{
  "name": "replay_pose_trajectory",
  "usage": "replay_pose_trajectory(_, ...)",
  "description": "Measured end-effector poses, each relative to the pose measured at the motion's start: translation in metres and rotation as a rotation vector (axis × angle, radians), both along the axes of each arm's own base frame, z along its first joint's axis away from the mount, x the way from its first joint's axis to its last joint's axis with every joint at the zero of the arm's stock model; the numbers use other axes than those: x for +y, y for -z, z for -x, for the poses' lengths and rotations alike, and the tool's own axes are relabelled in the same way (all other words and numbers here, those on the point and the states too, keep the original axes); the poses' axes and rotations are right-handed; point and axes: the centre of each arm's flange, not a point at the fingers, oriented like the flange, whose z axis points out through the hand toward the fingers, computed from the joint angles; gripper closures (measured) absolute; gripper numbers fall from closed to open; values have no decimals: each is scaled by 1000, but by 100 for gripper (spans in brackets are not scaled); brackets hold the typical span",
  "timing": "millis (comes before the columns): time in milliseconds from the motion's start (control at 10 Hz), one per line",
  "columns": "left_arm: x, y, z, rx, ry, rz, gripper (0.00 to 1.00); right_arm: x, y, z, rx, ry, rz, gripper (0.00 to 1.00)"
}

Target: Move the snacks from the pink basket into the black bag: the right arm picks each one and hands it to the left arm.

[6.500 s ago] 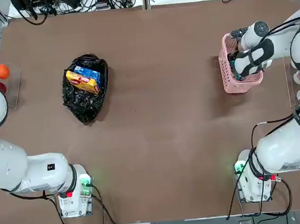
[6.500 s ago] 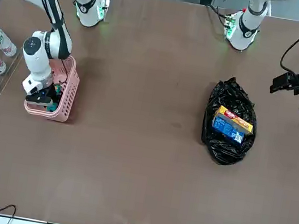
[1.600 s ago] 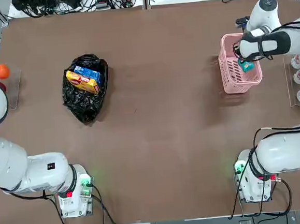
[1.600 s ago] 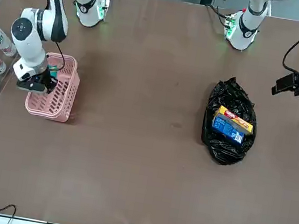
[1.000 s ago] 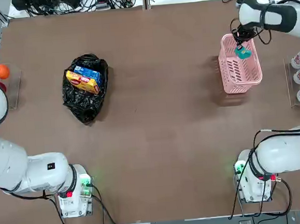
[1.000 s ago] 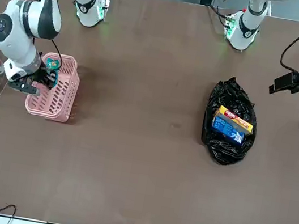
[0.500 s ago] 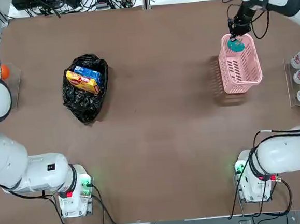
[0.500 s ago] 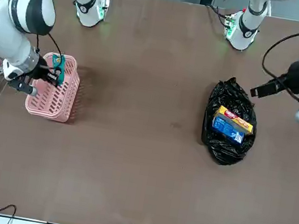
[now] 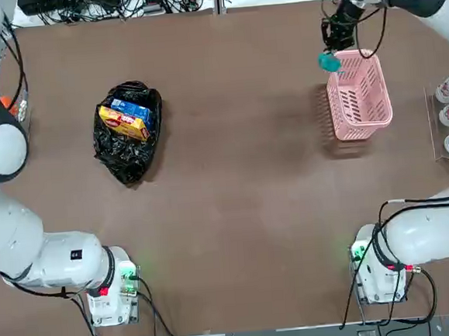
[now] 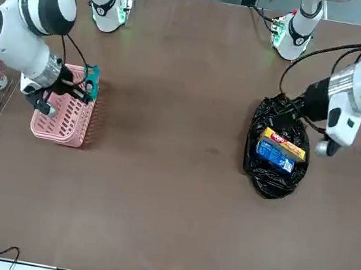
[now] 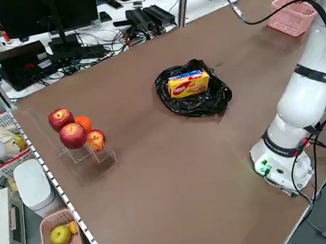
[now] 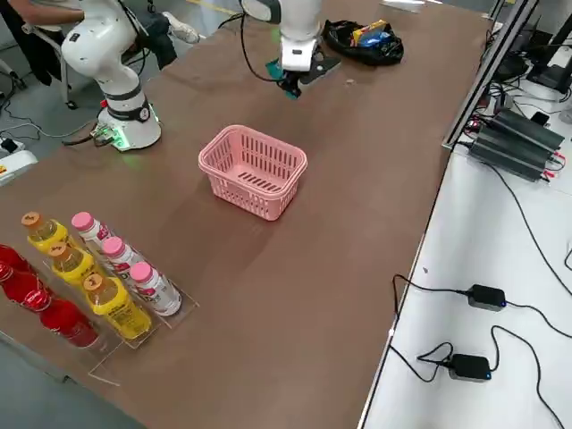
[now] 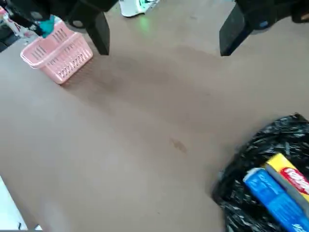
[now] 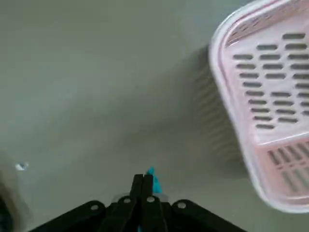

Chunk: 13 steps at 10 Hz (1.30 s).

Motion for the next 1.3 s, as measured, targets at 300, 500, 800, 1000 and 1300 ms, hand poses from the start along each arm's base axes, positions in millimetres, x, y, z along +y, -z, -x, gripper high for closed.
replay_pose_trajectory(300, -50, 11, 0, -29, 34, 61, 0, 35, 1, -10, 51, 102, -60, 99)
replay_pose_trajectory(500, -100, 23, 10, -51, 85, 80, 0, 67, -4, -14, 80, 164, -82, 99)
replay_pose_trajectory(800, -158, 32, 27, -76, 129, 127, 0, 100, -14, -24, 122, 263, -128, 99)
replay_pose_trajectory(1000, -183, 30, 43, -80, 163, 133, 0, 123, -22, -33, 170, 357, -180, 99)
replay_pose_trajectory(1300, -221, 30, 73, -60, 212, 134, 0, 167, -32, -43, 226, 455, -215, 99)
